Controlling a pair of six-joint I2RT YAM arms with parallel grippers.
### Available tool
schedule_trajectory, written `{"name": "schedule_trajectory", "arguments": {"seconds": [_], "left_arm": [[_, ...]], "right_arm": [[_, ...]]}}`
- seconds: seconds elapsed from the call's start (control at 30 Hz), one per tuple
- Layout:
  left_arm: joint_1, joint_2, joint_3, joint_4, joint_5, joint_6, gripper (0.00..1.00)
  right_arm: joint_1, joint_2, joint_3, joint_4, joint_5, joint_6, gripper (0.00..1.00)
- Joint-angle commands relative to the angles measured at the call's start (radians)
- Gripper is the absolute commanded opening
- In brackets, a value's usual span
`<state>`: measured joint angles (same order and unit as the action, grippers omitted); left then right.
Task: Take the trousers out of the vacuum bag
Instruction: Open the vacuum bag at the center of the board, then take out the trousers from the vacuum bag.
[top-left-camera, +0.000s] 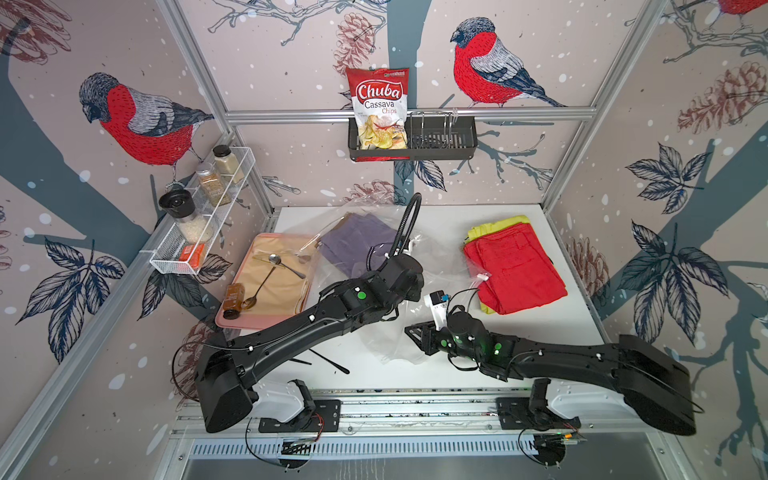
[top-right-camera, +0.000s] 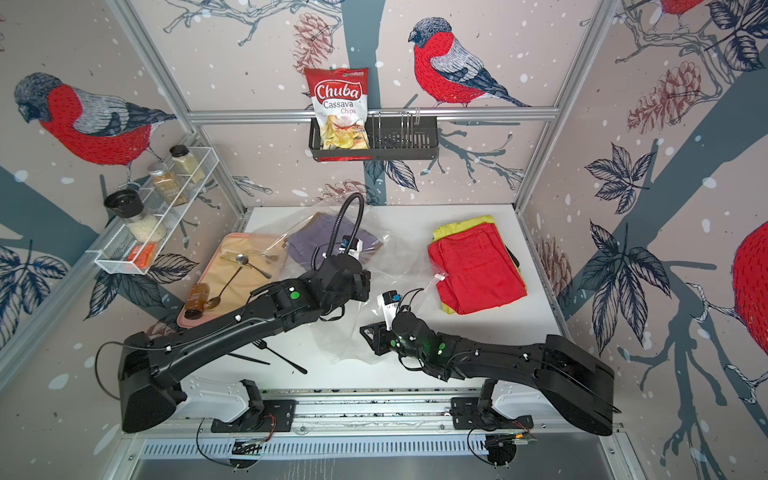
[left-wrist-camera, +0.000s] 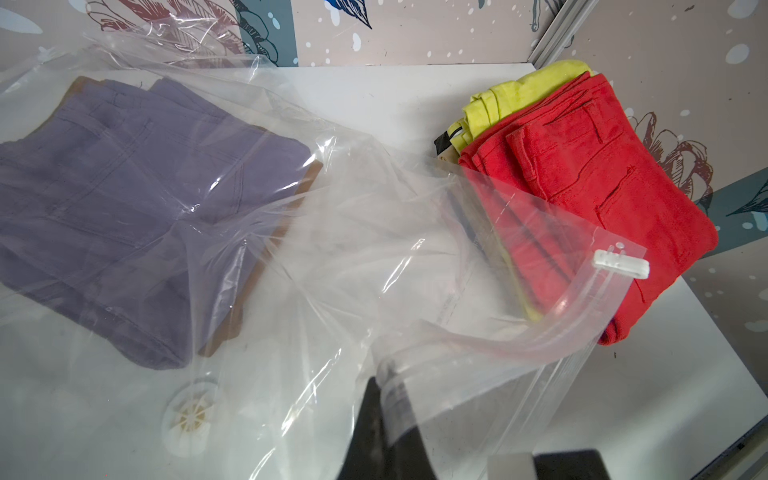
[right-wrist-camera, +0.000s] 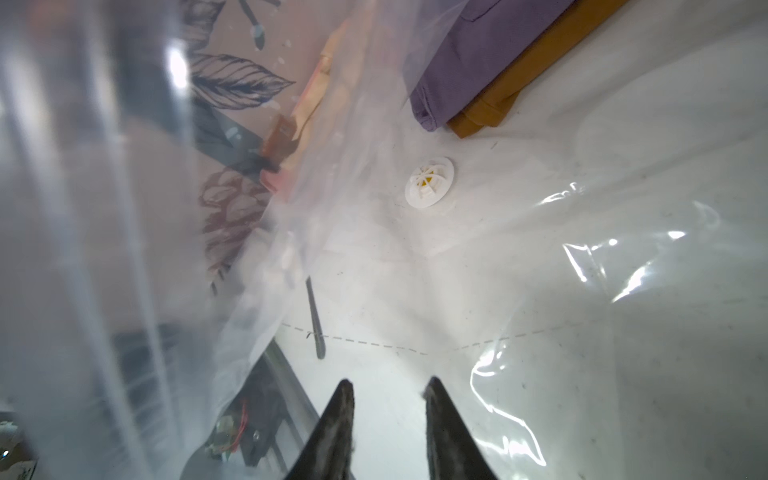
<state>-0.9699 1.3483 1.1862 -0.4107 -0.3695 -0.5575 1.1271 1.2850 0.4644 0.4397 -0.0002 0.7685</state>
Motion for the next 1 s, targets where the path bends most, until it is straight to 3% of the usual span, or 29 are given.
{"name": "schedule_trajectory", "arguments": {"seconds": [0.0, 0.3, 0.47, 0.97], "left_arm": [[0.006, -0.034, 0.015, 0.039, 0.004, 0.020, 0.00], [0.014, -0.111, -0.011, 0.061, 0.077, 0.031, 0.00], [0.014, -0.158, -0.041, 0.070, 0.086, 0.030, 0.00], [0.015, -0.177, -0.058, 0.159, 0.186, 0.047, 0.00]], "right_arm": [[-0.042, 0.089, 0.045, 0.067, -0.041, 0.073, 0.33], [-0.148, 0.315, 0.139, 0.276, -0.192, 0.168, 0.33], [-0.246, 0.392, 0.194, 0.337, -0.233, 0.297, 0.37], [-0.282, 0.648, 0.437, 0.321, -0.073, 0.474, 0.44]]}}
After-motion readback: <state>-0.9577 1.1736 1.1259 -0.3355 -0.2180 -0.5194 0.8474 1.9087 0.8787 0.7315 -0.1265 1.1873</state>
